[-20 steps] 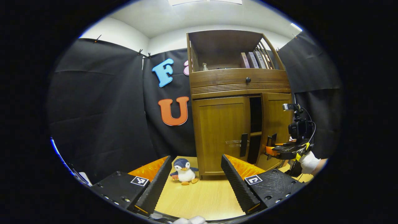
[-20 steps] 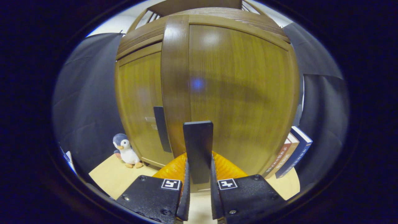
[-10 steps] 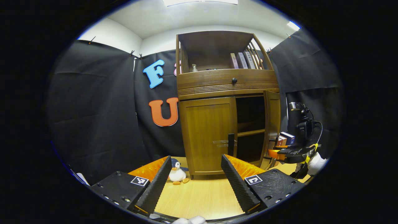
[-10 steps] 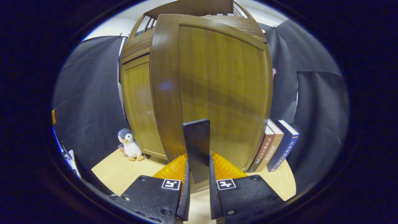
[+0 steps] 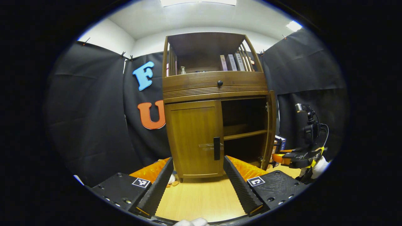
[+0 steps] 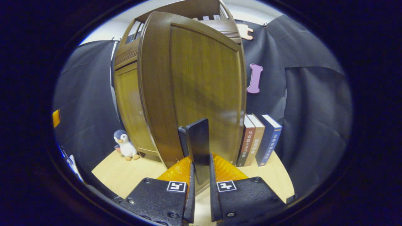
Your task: Open the right door of the double-door shoe cabinet with the right hand, and open the left door with the left hand.
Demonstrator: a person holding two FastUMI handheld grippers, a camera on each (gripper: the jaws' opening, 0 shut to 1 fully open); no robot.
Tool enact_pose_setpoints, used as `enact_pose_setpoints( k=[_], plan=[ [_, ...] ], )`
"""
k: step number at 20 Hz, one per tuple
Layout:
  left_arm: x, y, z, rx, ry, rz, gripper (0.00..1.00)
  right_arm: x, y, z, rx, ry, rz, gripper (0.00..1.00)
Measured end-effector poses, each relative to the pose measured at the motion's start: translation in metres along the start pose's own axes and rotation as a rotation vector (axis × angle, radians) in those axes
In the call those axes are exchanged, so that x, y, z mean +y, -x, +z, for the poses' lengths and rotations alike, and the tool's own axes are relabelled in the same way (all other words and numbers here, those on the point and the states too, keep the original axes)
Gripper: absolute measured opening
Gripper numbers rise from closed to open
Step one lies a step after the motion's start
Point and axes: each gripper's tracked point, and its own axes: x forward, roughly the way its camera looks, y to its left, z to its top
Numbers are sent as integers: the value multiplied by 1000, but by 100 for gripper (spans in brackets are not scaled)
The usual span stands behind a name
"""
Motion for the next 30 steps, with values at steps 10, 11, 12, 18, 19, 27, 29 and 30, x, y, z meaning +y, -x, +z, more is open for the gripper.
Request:
enact_pose_setpoints(
  k=[10,11,12,18,19,27,29,30],
  plan=[
    [-33,-3,-3,5,-13,-75,96,-53,23,-4,-8,-21,-101,12],
    [-36,-4,-3,6,-12,-84,96,-61,24,-5,-5,-23,-118,10],
    [-40,-6,-2,6,-12,-95,96,-70,26,-6,-5,-27,-135,8],
    [-60,-11,2,2,-14,-132,96,-101,33,-4,-4,-18,-152,4],
    [-64,-11,1,4,-12,-137,96,-106,33,-3,-3,-21,-157,4],
    [-75,-12,1,21,-19,-108,96,-138,35,1,4,-44,-65,4],
    [-78,-12,3,21,-16,-90,96,-147,34,1,12,-45,-37,4],
    [-82,-12,2,23,-15,-81,96,-151,34,2,15,-45,-18,4]
  ],
)
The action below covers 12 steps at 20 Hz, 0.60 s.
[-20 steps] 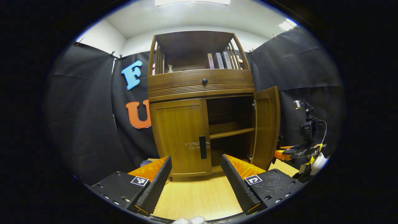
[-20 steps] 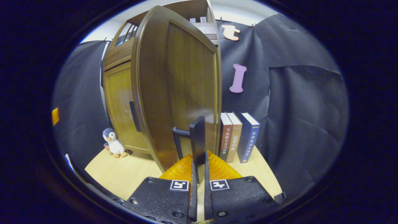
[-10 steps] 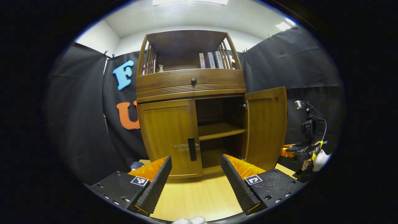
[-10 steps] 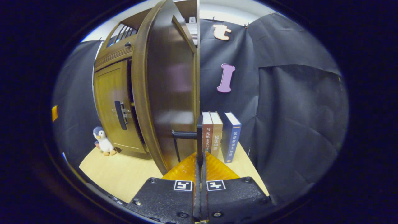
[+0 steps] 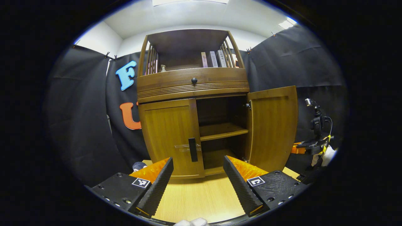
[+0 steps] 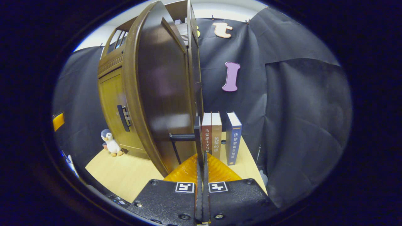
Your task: Open the right door of the double-door shoe cabinet with the right hand, and open the left door with the left hand.
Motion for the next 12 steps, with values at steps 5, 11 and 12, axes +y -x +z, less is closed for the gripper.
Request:
enact_pose_setpoints(
  k=[5,11,12],
  plan=[
    [-10,0,-3,15,8,62,96,-13,0,5,21,39,75,4],
    [-14,-3,-1,21,43,152,96,-14,-3,5,47,118,121,4],
    [-15,-5,0,20,48,159,100,-14,-1,5,44,113,126,4]
  ],
)
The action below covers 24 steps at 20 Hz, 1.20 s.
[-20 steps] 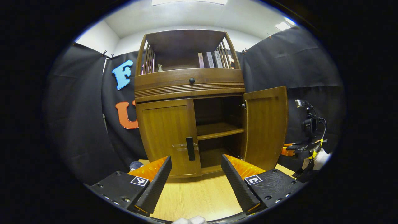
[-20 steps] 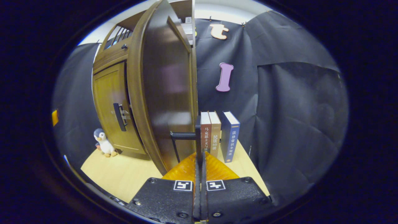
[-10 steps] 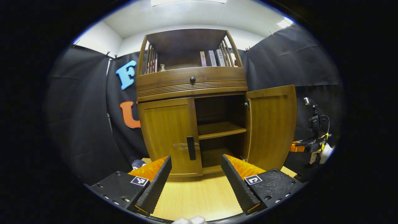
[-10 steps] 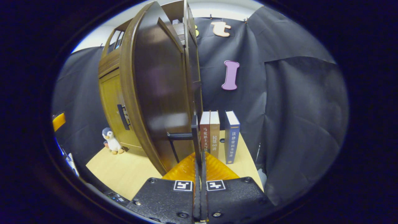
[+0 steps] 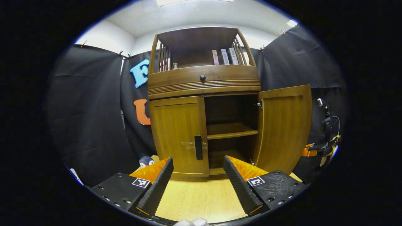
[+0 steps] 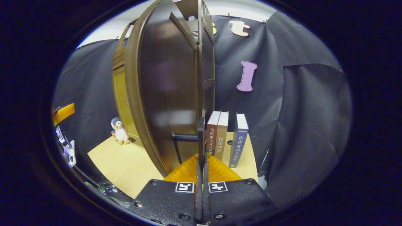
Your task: Open the right door of the double-door shoe cabinet with the right hand, and open the left door with the left hand.
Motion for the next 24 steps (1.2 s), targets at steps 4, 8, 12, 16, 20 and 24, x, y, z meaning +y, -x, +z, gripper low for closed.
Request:
enact_pose_setpoints(
  k=[4,8,12,16,20,24],
  plan=[
    [2,-9,6,2,8,-3,96,-5,9,-1,3,-1,-4,10],
    [17,-22,13,-5,-11,-18,96,-17,31,3,3,-26,-95,33],
    [37,-38,16,-14,-18,-48,96,-19,75,32,-63,-117,-258,67],
    [55,-60,19,-28,-26,-97,96,22,118,79,-199,-81,-335,100],
    [69,-82,13,-40,-27,-138,100,83,118,96,-268,-79,-377,100],
    [76,-111,-5,-43,-39,-144,96,145,93,76,-247,-97,-346,100]
  ],
)
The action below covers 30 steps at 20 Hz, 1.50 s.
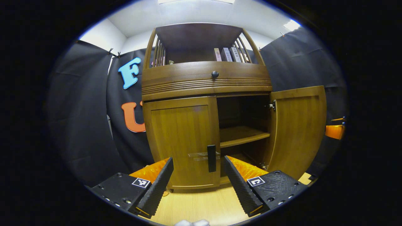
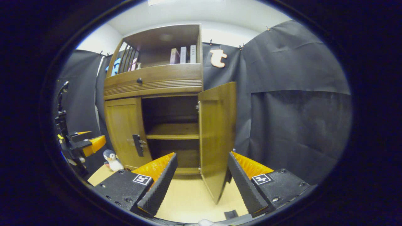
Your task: Open the right door of the double-door shoe cabinet with the right hand, and open the left door with the left hand.
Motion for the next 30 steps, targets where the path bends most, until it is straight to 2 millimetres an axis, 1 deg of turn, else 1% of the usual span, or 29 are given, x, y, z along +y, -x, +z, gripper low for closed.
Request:
enact_pose_setpoints(
  k=[1,2,4,5,7,9,11,13,16,18,19,22,23,25,26,27,28,29,30],
  plan=[
    [-1,-10,-6,-8,2,-2,100,8,2,-4,0,-7,-1,100],
    [-2,-18,-14,-5,7,-4,96,17,4,-8,5,-15,0,100],
    [-8,-41,-35,1,27,-6,96,35,3,-21,40,-12,15,100],
    [-14,-53,-42,-12,25,-13,96,39,2,-29,60,-3,21,100],
    [-23,-79,-57,-9,12,-23,96,45,1,-30,81,6,20,100],
    [-32,-105,-66,-16,11,-35,96,44,0,-28,88,17,3,100],
    [-38,-130,-76,-9,19,-44,96,41,-2,-25,94,29,-21,100],
    [-43,-154,-82,2,35,-44,96,37,-4,-23,101,46,-46,100],
    [-41,-181,-86,2,34,-33,91,34,-7,-19,105,63,-69,100],
    [-42,-192,-85,-10,42,-31,86,34,-8,-19,109,77,-75,100],
    [-42,-196,-84,-18,43,-31,92,32,-10,-21,112,83,-77,100],
    [-43,-199,-87,-13,39,-24,58,29,-13,-23,119,87,-84,100],
    [-41,-203,-90,-5,37,-19,47,28,-13,-24,116,81,-87,100],
    [-46,-206,-94,9,45,-36,42,30,-12,-22,106,71,-85,100],
    [-46,-205,-91,13,52,-35,48,30,-11,-21,103,72,-84,100],
    [-46,-204,-93,12,49,-32,32,31,-10,-19,99,72,-85,100],
    [-46,-202,-94,26,51,-29,41,31,-8,-18,96,71,-86,100],
    [-46,-204,-93,24,55,-30,29,30,-6,-18,93,69,-88,100],
    [-46,-203,-94,35,63,-33,36,29,-5,-18,93,68,-90,100]
  ],
)
